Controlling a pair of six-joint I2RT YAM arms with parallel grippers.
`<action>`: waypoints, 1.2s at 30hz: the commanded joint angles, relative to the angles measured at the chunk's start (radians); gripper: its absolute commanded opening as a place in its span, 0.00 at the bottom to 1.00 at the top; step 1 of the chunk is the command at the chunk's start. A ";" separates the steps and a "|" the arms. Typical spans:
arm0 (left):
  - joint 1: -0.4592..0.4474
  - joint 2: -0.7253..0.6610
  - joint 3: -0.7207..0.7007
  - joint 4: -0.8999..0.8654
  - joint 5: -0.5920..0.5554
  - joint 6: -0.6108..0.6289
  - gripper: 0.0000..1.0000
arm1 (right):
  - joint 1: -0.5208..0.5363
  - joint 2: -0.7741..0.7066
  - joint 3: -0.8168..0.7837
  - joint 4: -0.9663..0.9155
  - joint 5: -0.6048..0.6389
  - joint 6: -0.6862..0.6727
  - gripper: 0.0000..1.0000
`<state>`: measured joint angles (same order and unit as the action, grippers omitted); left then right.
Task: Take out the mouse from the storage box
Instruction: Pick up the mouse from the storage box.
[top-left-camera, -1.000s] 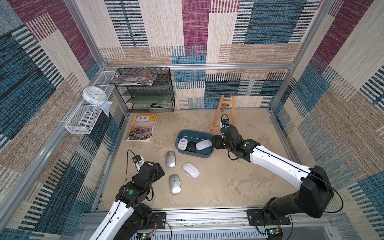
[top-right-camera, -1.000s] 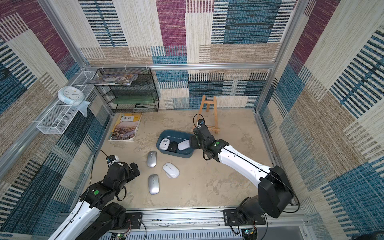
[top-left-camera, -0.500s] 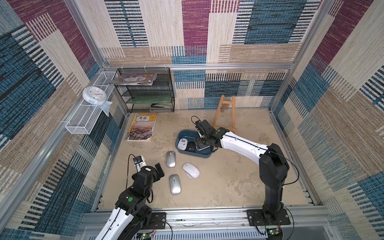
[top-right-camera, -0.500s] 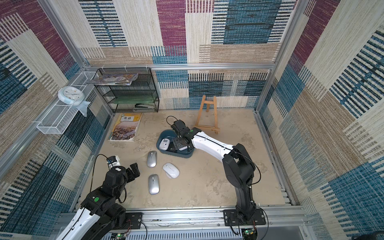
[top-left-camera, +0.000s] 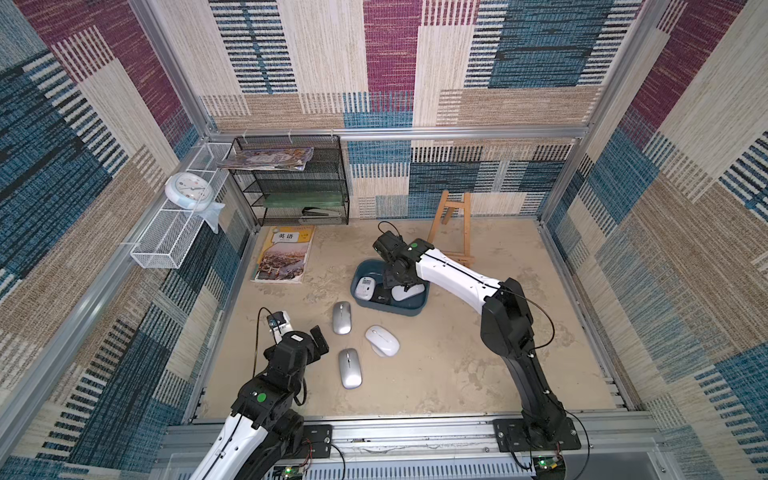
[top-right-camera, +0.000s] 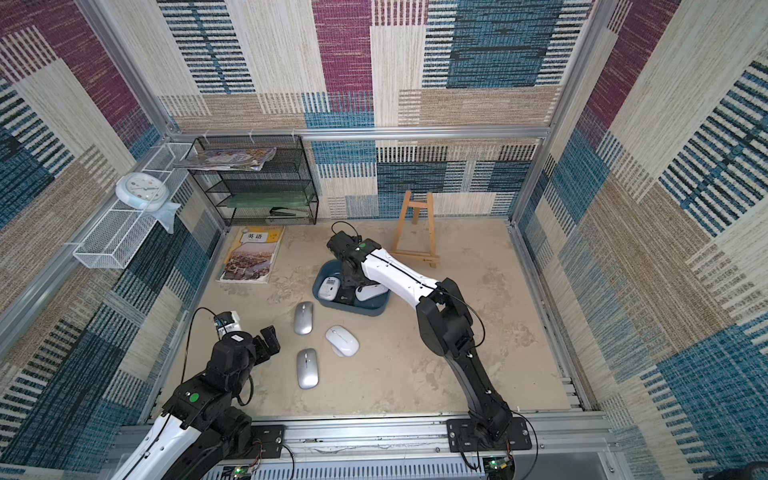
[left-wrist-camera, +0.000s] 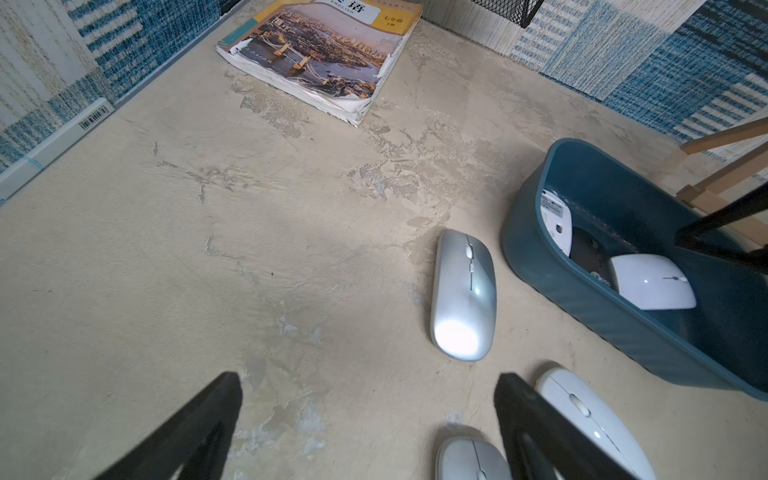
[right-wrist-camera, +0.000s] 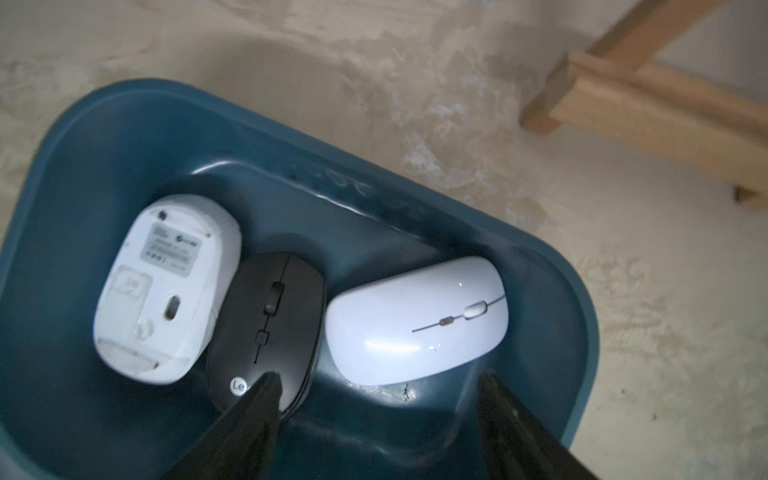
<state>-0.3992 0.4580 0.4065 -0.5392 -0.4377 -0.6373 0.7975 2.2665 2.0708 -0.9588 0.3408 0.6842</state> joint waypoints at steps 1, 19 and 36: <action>0.001 -0.002 0.005 0.012 -0.009 -0.001 0.99 | 0.008 0.021 0.023 -0.134 0.024 0.347 0.81; 0.001 -0.077 0.003 -0.030 0.016 -0.017 0.99 | -0.016 0.126 0.043 -0.055 -0.071 0.675 0.80; 0.000 -0.100 0.003 -0.041 0.025 -0.024 0.99 | -0.071 0.187 0.036 -0.034 -0.012 0.701 0.74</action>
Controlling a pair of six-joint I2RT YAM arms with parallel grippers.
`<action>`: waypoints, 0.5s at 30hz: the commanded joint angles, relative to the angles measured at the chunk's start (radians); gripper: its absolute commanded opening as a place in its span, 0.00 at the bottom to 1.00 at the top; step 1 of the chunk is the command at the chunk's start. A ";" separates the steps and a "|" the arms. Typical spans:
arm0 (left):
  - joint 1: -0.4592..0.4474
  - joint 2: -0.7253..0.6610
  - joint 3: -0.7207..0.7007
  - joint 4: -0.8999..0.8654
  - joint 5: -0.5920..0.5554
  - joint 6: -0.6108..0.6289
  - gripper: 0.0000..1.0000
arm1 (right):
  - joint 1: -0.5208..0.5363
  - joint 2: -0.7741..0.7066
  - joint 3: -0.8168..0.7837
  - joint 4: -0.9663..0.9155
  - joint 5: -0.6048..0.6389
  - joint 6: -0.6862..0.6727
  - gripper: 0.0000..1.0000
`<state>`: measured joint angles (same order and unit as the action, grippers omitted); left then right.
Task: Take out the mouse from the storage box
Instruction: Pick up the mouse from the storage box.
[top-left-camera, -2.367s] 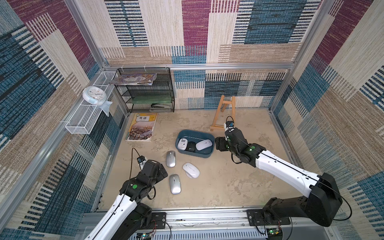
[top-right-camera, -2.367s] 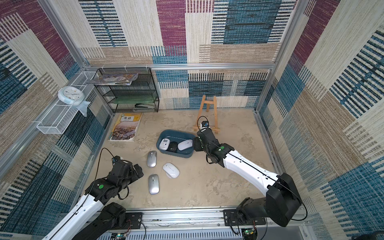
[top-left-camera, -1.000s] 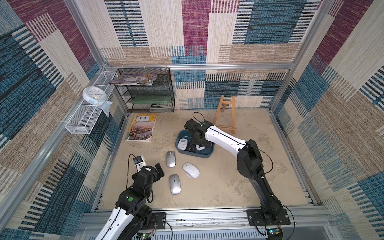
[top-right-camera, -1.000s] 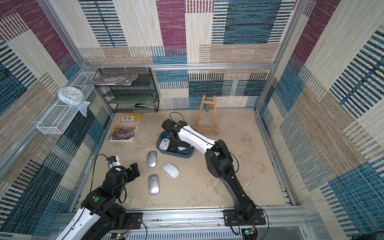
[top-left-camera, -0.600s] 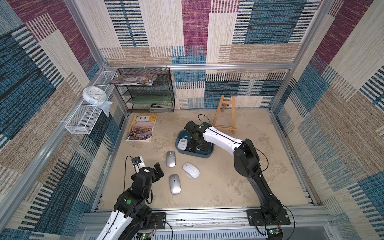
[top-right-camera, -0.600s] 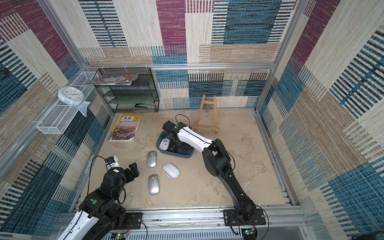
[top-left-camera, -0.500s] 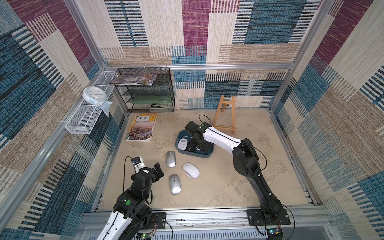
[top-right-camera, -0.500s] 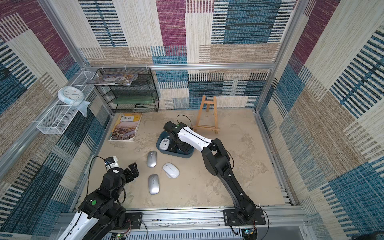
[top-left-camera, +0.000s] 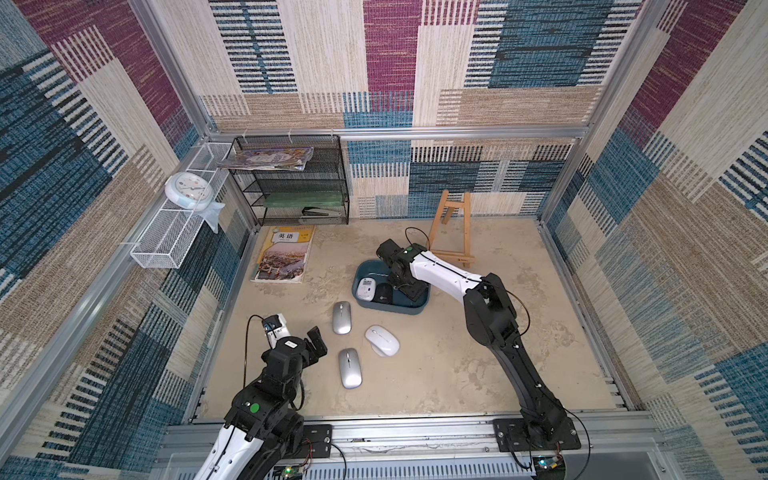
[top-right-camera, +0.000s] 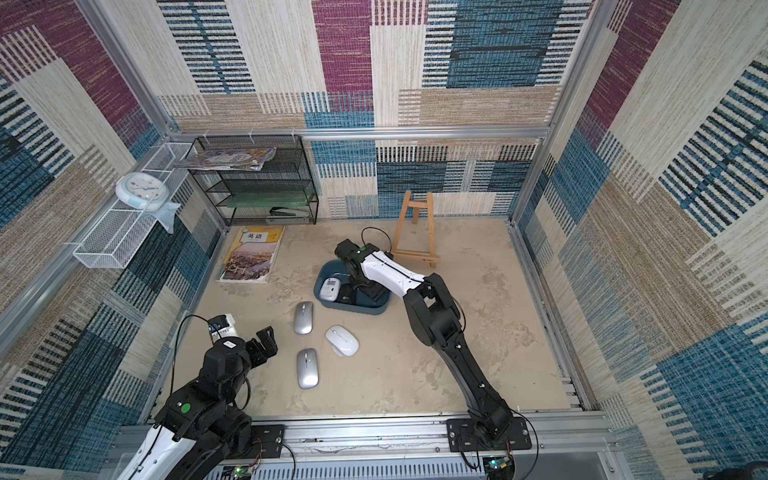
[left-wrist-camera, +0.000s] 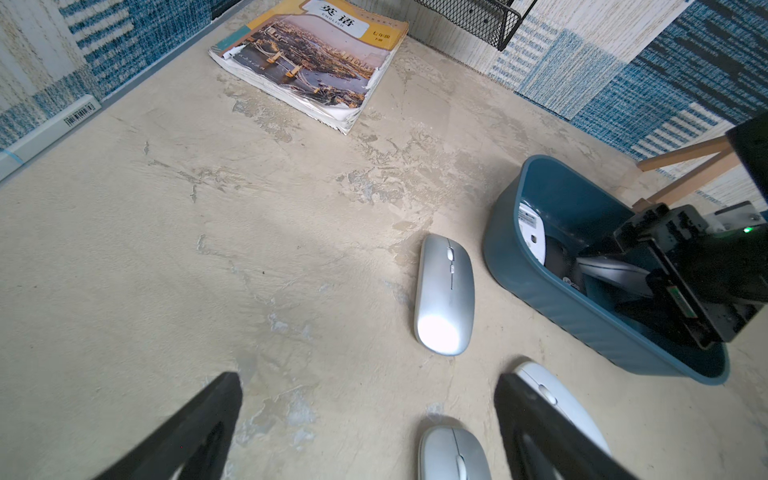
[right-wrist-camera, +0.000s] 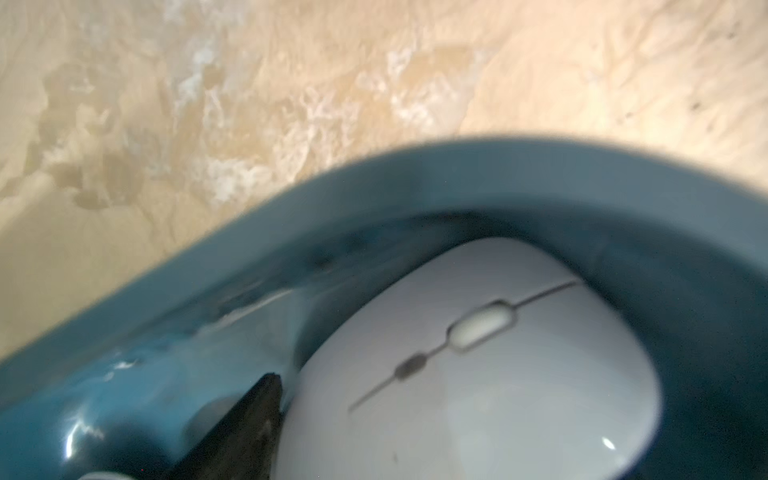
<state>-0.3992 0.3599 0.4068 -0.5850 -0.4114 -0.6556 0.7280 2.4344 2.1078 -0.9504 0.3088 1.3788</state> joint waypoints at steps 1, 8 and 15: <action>0.001 -0.002 0.003 0.007 0.000 -0.005 0.99 | -0.001 0.020 -0.002 -0.044 0.024 0.006 0.73; 0.000 -0.003 0.000 0.011 -0.003 -0.005 0.99 | 0.024 -0.008 -0.013 -0.053 0.084 -0.006 0.62; 0.002 0.004 -0.002 0.013 -0.010 -0.002 0.99 | 0.050 -0.029 -0.025 -0.026 0.119 -0.020 0.44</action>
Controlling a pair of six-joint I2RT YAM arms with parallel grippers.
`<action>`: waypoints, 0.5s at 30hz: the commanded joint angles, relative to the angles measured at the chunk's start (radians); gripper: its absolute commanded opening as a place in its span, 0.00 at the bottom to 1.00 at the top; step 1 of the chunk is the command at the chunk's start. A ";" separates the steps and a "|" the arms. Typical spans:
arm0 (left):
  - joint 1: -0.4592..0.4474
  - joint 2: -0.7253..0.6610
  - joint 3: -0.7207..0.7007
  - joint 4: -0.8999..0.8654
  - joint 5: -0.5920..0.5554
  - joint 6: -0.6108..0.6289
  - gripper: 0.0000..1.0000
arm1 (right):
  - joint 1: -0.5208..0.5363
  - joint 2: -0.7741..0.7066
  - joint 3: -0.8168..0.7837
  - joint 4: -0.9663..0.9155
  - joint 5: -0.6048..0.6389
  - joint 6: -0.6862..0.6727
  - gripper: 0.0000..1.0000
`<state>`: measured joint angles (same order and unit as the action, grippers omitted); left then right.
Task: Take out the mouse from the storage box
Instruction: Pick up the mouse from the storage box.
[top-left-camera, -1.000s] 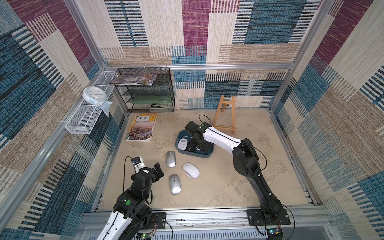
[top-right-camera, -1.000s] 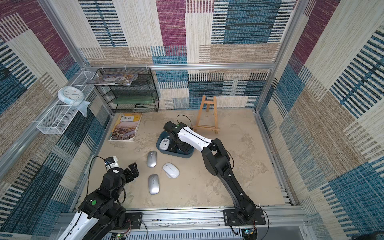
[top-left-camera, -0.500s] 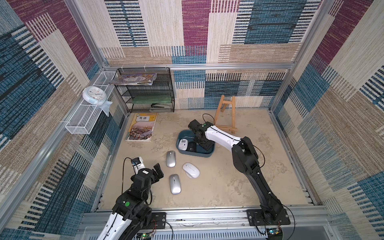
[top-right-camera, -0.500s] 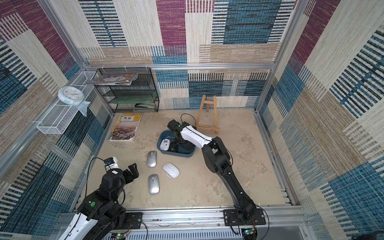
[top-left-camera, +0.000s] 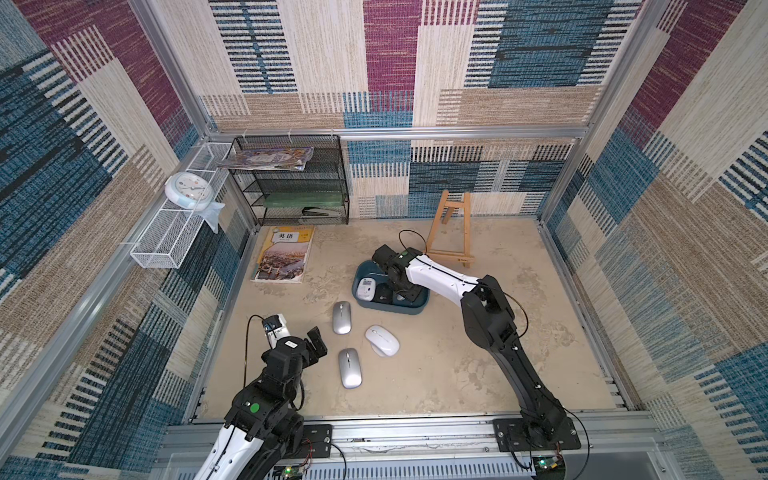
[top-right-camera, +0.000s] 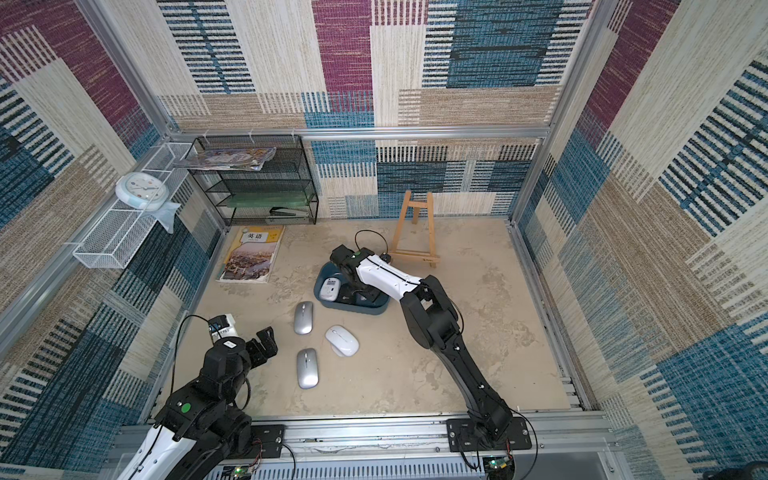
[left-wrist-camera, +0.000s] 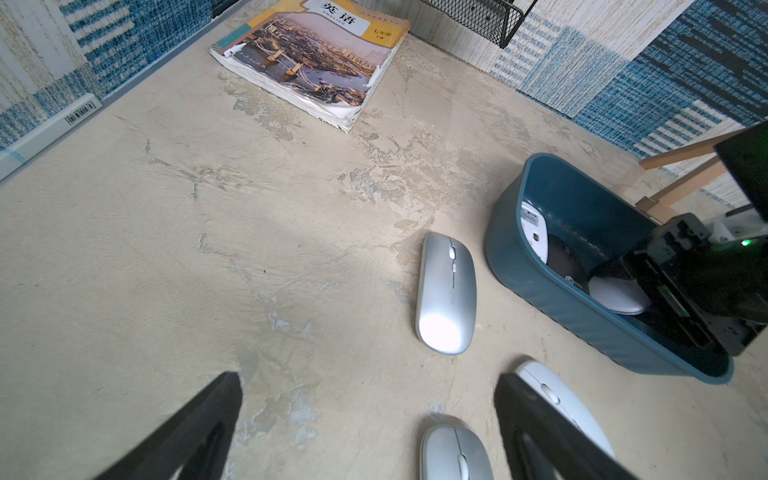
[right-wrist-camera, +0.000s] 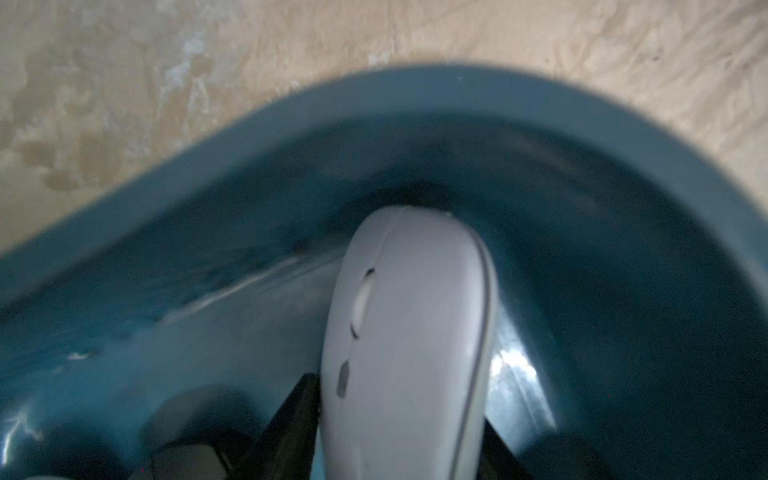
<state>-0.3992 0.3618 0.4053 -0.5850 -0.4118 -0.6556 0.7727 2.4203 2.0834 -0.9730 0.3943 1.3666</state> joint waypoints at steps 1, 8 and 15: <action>0.002 0.002 0.000 0.011 -0.014 -0.002 0.99 | 0.010 -0.019 -0.002 -0.004 0.039 -0.006 0.40; 0.001 0.012 -0.005 0.021 -0.017 -0.002 0.99 | 0.034 -0.057 -0.025 0.029 0.086 -0.029 0.19; 0.002 0.040 -0.007 0.037 -0.021 -0.002 0.99 | 0.052 -0.112 -0.069 0.073 0.109 -0.070 0.14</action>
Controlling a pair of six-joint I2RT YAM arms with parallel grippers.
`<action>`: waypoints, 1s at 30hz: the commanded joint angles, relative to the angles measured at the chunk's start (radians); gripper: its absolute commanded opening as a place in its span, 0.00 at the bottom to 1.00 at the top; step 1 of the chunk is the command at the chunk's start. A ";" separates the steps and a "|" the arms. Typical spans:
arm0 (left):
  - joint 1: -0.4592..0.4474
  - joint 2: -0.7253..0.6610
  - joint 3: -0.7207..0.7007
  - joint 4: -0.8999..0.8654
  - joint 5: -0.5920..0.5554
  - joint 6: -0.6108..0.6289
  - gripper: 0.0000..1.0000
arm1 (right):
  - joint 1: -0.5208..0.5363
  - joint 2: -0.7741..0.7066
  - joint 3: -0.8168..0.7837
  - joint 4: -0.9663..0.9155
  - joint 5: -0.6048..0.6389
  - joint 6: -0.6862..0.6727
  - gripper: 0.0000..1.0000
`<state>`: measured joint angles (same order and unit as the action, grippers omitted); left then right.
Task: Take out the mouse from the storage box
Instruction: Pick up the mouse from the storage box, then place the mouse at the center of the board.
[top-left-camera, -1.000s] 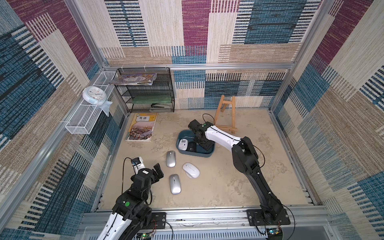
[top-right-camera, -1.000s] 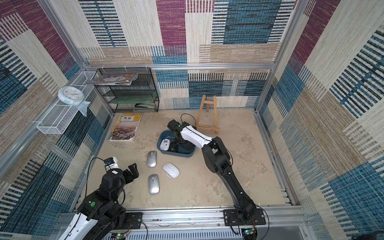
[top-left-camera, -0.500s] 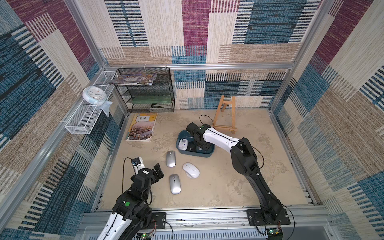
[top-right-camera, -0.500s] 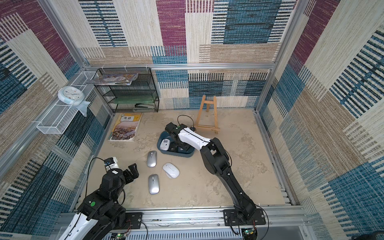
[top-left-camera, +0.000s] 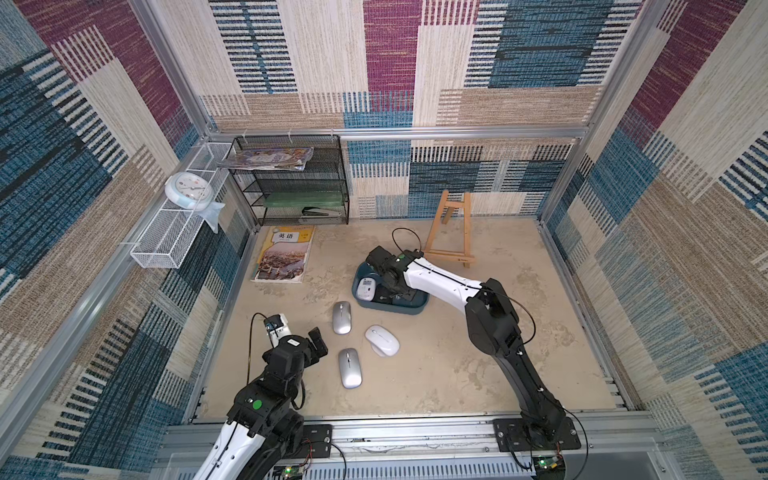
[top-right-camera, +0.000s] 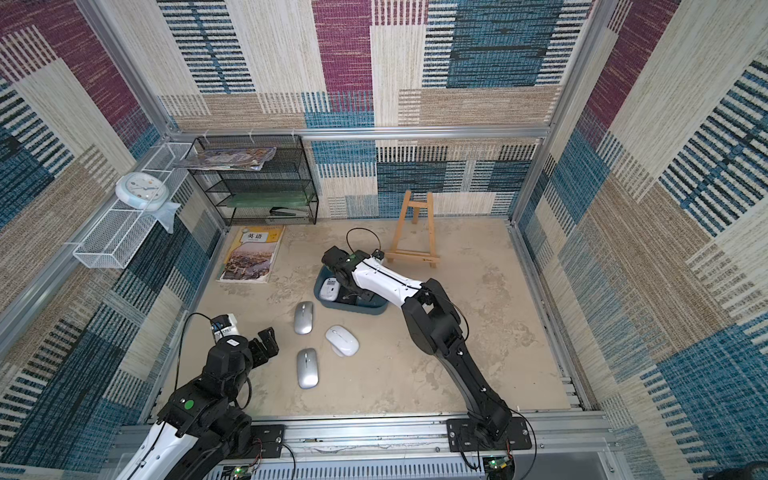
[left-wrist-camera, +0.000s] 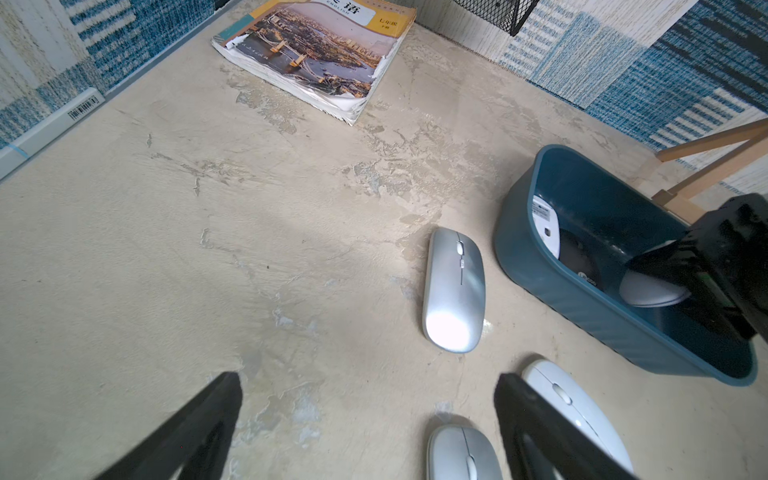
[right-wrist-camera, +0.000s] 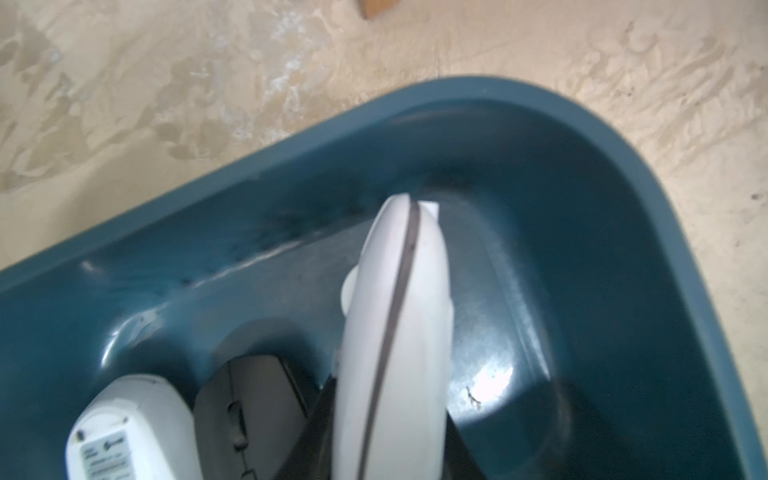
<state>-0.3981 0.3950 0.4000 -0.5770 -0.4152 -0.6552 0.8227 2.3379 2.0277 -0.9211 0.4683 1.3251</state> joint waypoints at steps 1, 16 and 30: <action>0.000 0.008 -0.002 0.032 -0.019 -0.002 0.99 | 0.003 -0.043 -0.025 0.036 0.036 -0.043 0.14; 0.001 0.025 -0.013 0.058 -0.023 0.000 0.99 | 0.021 -0.369 -0.359 0.283 -0.083 -0.371 0.14; 0.001 0.034 -0.020 0.071 -0.024 -0.002 0.99 | 0.126 -0.767 -0.922 0.551 -0.311 -0.514 0.14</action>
<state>-0.3977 0.4282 0.3840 -0.5385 -0.4335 -0.6552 0.9348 1.6161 1.1656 -0.4671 0.1989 0.8402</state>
